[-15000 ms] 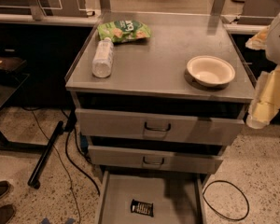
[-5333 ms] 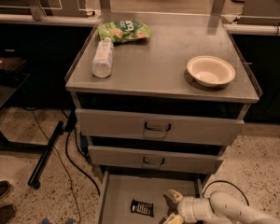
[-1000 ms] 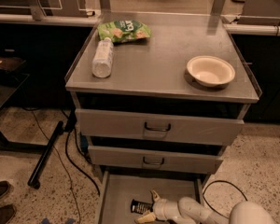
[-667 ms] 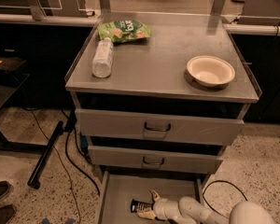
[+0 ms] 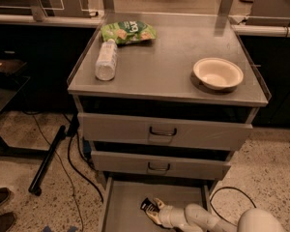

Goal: Pick rxbar chocolate from bottom drawer and place on counter

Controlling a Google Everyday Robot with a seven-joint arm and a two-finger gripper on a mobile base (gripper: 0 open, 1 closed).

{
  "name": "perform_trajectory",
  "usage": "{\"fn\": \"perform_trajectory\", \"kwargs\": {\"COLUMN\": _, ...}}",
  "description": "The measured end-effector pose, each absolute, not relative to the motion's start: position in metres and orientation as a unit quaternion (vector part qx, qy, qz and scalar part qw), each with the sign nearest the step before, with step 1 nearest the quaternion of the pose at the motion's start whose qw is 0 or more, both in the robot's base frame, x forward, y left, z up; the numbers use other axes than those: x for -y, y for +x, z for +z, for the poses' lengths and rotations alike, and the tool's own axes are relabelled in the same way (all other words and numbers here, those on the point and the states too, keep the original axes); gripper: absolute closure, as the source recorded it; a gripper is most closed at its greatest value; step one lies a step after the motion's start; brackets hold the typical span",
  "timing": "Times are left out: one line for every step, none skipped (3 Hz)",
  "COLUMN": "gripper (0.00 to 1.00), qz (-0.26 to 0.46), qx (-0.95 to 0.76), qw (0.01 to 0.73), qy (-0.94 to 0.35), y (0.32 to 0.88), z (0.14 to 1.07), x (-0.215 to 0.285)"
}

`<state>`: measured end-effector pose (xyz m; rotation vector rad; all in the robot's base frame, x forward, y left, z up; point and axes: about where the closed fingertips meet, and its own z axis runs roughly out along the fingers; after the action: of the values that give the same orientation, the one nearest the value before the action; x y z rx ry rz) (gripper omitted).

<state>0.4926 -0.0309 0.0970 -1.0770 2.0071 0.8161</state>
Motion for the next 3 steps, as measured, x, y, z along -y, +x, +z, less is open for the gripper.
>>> {"fn": "perform_trajectory", "kwargs": {"gripper": 1.00, "qz": 0.316, "qx": -0.776, "qw": 0.353, "qy": -0.416, "y": 0.493, "z": 0.097, "x": 0.031}}
{"fn": "perform_trajectory", "kwargs": {"gripper": 1.00, "qz": 0.317, "qx": -0.777, "qw": 0.354, "qy": -0.414, "y": 0.495, "z": 0.104, "x": 0.032}}
{"fn": "perform_trajectory", "kwargs": {"gripper": 1.00, "qz": 0.329, "qx": -0.782, "qw": 0.364, "qy": -0.384, "y": 0.492, "z": 0.128, "x": 0.034}}
